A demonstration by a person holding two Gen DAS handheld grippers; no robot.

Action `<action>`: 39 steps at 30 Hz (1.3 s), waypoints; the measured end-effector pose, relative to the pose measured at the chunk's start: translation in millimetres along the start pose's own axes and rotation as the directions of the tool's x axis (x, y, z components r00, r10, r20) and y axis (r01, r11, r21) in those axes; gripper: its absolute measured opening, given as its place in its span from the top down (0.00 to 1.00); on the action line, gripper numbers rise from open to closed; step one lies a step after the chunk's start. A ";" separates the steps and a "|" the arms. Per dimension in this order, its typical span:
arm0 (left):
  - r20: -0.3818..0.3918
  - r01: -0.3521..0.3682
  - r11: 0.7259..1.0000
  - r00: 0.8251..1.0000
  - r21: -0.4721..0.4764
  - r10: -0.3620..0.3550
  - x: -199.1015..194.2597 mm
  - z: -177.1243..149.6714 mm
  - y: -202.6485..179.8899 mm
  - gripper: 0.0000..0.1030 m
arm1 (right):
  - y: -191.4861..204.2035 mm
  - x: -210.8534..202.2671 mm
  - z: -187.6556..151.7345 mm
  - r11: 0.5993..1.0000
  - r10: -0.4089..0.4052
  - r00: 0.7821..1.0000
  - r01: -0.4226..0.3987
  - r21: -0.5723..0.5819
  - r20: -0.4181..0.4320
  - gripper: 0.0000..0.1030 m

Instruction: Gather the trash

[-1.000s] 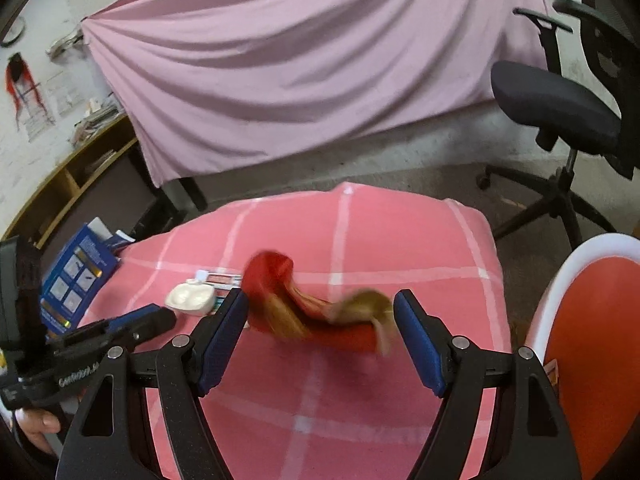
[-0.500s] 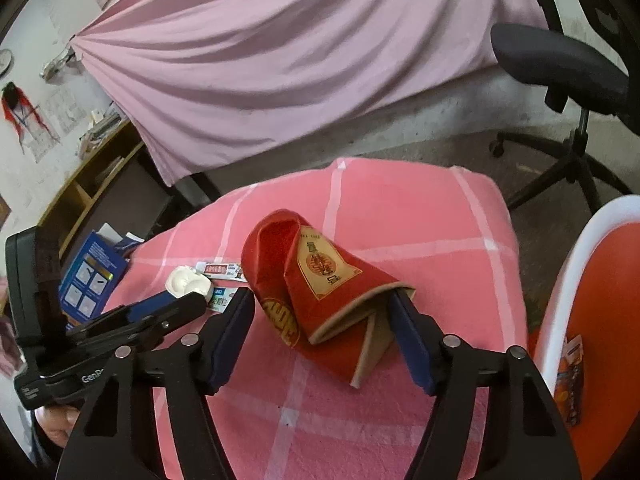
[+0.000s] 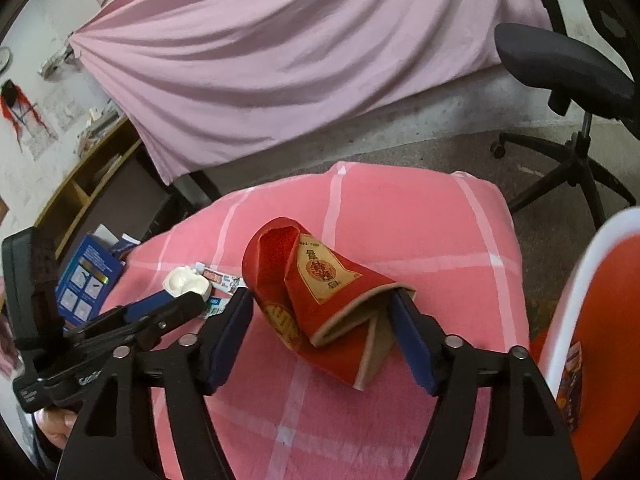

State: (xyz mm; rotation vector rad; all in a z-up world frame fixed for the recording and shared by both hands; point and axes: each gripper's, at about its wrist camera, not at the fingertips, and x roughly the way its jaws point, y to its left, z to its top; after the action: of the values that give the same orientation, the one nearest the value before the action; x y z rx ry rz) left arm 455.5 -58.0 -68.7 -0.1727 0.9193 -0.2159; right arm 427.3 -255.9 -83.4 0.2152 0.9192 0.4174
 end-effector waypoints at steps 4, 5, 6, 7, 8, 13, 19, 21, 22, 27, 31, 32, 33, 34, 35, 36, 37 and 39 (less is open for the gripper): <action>0.010 0.019 0.999 1.000 -0.042 -0.019 -3.2 0.7 6.9 0.54 | -0.2 4.9 3.1 1.000 0.005 1.000 -0.005 -0.021 -0.008 0.30; 0.011 0.025 0.998 1.000 -0.049 -0.024 -4.0 1.6 8.5 0.54 | -0.4 5.3 2.9 1.000 0.009 1.000 -0.009 -0.023 -0.008 0.31; 0.015 0.026 0.998 1.000 -0.055 -0.025 -4.8 2.0 9.4 0.54 | -0.5 5.6 2.7 0.999 0.019 1.000 -0.019 -0.027 -0.008 0.34; 0.020 0.025 0.998 1.000 -0.057 -0.023 -5.6 2.3 9.2 0.54 | -0.2 5.5 2.1 0.999 0.025 1.000 -0.025 -0.031 -0.009 0.36; 0.025 0.022 0.998 0.999 -0.054 -0.021 -7.1 2.9 8.6 0.54 | 0.6 4.5 1.0 0.999 0.023 1.000 -0.024 -0.033 -0.005 0.36; 0.023 0.000 1.000 1.000 -0.013 0.000 -6.0 2.5 0.6 0.54 | -4.0 0.6 -0.1 0.999 0.047 0.999 -0.047 -0.012 0.015 0.37; -0.013 -0.021 1.000 1.000 0.005 0.021 3.6 2.1 -1.0 0.54 | -3.8 1.3 0.3 0.999 0.052 0.999 -0.052 -0.001 0.017 0.37; -0.013 -0.022 1.000 1.000 0.009 0.022 4.0 2.0 -0.5 0.54 | -3.1 1.8 0.1 0.999 0.052 0.999 -0.052 0.002 0.016 0.37; -0.014 -0.023 1.000 1.000 0.010 0.023 4.2 2.0 -0.6 0.54 | -3.4 2.2 0.2 0.999 0.053 0.999 -0.053 0.004 0.015 0.37; -0.014 -0.024 1.000 1.000 0.002 0.024 4.3 2.3 -0.1 0.54 | -4.6 2.3 0.2 0.998 0.057 0.998 -0.057 0.009 0.014 0.37; -0.003 -0.059 0.998 0.998 -0.026 0.059 0.5 0.6 6.7 0.54 | -3.8 1.9 -0.5 0.998 0.056 0.998 -0.057 0.010 0.014 0.37; 0.006 -0.066 0.997 0.998 -0.040 0.066 -1.9 -0.6 10.5 0.54 | -4.0 1.7 -0.7 0.998 0.056 0.998 -0.056 0.009 0.015 0.37; 0.011 -0.065 0.996 0.998 -0.053 0.066 -4.4 -1.5 13.6 0.54 | -4.2 2.0 -0.6 0.998 0.057 0.998 -0.057 0.009 0.015 0.37; 0.014 -0.055 0.996 0.998 -0.068 0.056 -6.3 -2.8 18.0 0.54 | -4.6 1.9 -0.5 0.998 0.058 0.998 -0.058 0.010 0.016 0.37; 0.022 -0.038 0.996 0.999 -0.086 0.040 -9.0 -4.6 22.9 0.54 | -4.8 1.9 -0.5 0.998 0.059 0.998 -0.059 0.011 0.016 0.37; 0.027 -0.027 0.995 0.999 -0.098 0.030 -11.6 -5.2 27.1 0.55 | -4.9 1.9 -0.6 0.998 0.060 0.998 -0.060 0.011 0.017 0.37; 0.033 -0.020 0.994 0.999 -0.111 0.024 -13.8 -6.3 31.2 0.55 | -4.6 1.8 -0.8 0.998 0.060 0.998 -0.060 0.011 0.017 0.37; 0.043 -0.018 0.992 0.999 -0.126 0.024 -18.7 -6.3 39.3 0.57 | -4.7 1.8 -0.8 0.998 0.060 0.998 -0.060 0.011 0.017 0.37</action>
State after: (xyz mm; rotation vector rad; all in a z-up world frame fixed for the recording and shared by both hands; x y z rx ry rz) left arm 443.9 -15.7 -67.5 -0.2828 0.8908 -0.1341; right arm 428.8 -259.3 -86.8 0.2568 0.9008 0.4652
